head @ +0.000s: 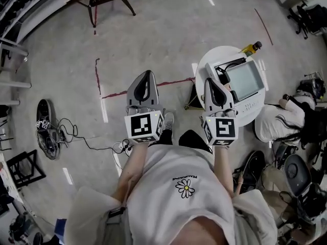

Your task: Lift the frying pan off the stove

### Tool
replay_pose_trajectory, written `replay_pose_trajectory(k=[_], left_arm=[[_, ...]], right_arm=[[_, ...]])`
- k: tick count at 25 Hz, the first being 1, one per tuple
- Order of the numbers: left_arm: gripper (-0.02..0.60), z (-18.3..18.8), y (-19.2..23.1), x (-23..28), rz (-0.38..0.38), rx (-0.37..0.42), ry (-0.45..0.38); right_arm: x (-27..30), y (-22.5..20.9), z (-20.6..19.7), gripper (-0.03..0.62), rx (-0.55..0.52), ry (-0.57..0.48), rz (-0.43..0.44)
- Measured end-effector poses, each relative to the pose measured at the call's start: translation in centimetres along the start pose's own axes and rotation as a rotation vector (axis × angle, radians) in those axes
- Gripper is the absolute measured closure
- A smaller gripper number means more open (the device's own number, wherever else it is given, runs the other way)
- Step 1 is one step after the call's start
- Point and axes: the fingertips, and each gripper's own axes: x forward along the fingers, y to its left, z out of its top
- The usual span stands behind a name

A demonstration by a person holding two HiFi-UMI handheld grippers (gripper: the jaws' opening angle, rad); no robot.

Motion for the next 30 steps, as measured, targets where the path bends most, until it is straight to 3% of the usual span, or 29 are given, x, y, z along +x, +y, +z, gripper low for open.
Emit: replay_pose_trajectory(k=[7,14,24,30], left_arm=[[0.583,-0.7,2.0,1.1,0.019,0.008,0.011],[0.582,-0.1,-1.1,2.6,-0.009,0.014,-0.004],[0.581,0.8,-13.1,5.9,-0.273,0.013,-0.013],[0.582,0.2,-17.9,8.7,-0.444,0.025,0.0]], right_arm=[[3.5,1.6,0.7,0.591,-0.021,-0.012,0.046],[2.4,-0.3,1.0,0.591,-0.008,-0.058,0.045],[-5.6,-10.8,-2.4,0.591,0.076,-0.058,-0.26],[-9.5,-14.1,-4.0,0.591,0.106,-0.031,-0.459]])
